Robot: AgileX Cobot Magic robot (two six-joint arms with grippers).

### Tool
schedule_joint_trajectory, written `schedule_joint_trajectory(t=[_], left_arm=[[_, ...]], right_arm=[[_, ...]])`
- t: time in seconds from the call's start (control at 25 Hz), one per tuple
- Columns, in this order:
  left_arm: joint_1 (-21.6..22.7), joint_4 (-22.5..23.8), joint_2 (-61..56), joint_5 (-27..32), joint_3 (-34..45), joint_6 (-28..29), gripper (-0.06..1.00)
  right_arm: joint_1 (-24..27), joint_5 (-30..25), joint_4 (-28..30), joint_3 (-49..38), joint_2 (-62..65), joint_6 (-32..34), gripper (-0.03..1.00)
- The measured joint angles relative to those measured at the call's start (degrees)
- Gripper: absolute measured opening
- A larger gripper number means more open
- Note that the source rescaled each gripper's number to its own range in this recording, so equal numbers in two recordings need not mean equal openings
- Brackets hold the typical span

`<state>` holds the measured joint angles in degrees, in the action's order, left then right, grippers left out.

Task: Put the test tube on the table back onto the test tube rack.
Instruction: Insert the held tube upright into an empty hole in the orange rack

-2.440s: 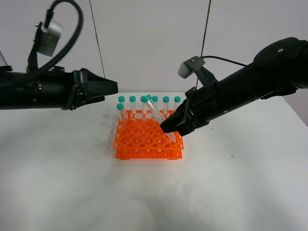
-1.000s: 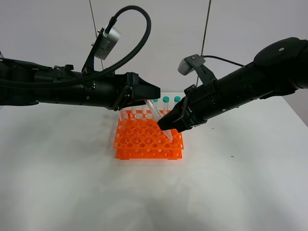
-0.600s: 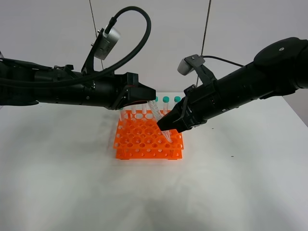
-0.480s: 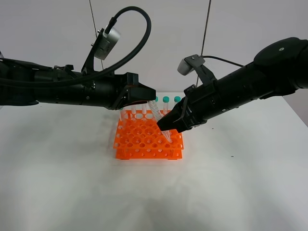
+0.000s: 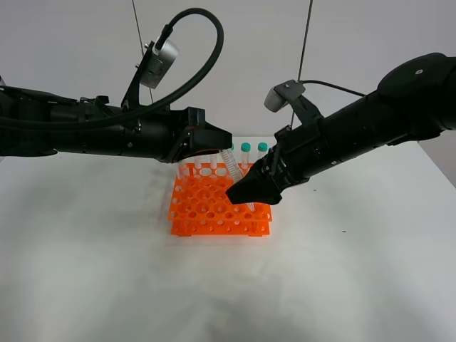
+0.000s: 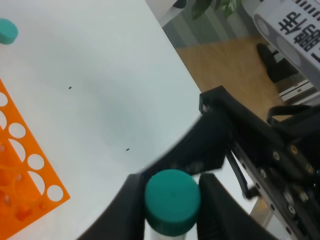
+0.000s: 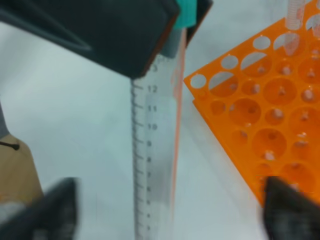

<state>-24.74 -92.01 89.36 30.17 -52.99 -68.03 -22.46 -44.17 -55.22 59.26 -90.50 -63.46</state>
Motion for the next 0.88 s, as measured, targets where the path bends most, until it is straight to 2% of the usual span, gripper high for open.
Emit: schedule_joint_trajectory(t=[0.16,0.32,0.48,0.68,0.88], left_arm=[[0.0,0.0,0.0,0.0,0.0,0.0,0.0],[0.0,-0.1,0.0,0.0,0.0,0.0,0.0],[0.0,-0.1,0.0,0.0,0.0,0.0,0.0],[0.0,-0.1,0.0,0.0,0.0,0.0,0.0],[0.0,-0.1,0.0,0.0,0.0,0.0,0.0]], right_arm=[[0.0,-2.8,9.9,4.7,3.3,10.9,0.99],[0.0,-11.7,25.7,13.0,4.5,27.2,1.0],[0.4,-15.2,39.5,17.2,4.5,40.6,1.0],[5.5,-15.6,47.0,18.0,4.4,51.1,1.0],[14.5,-16.2,49.8,18.0,3.7,53.8,1.0]])
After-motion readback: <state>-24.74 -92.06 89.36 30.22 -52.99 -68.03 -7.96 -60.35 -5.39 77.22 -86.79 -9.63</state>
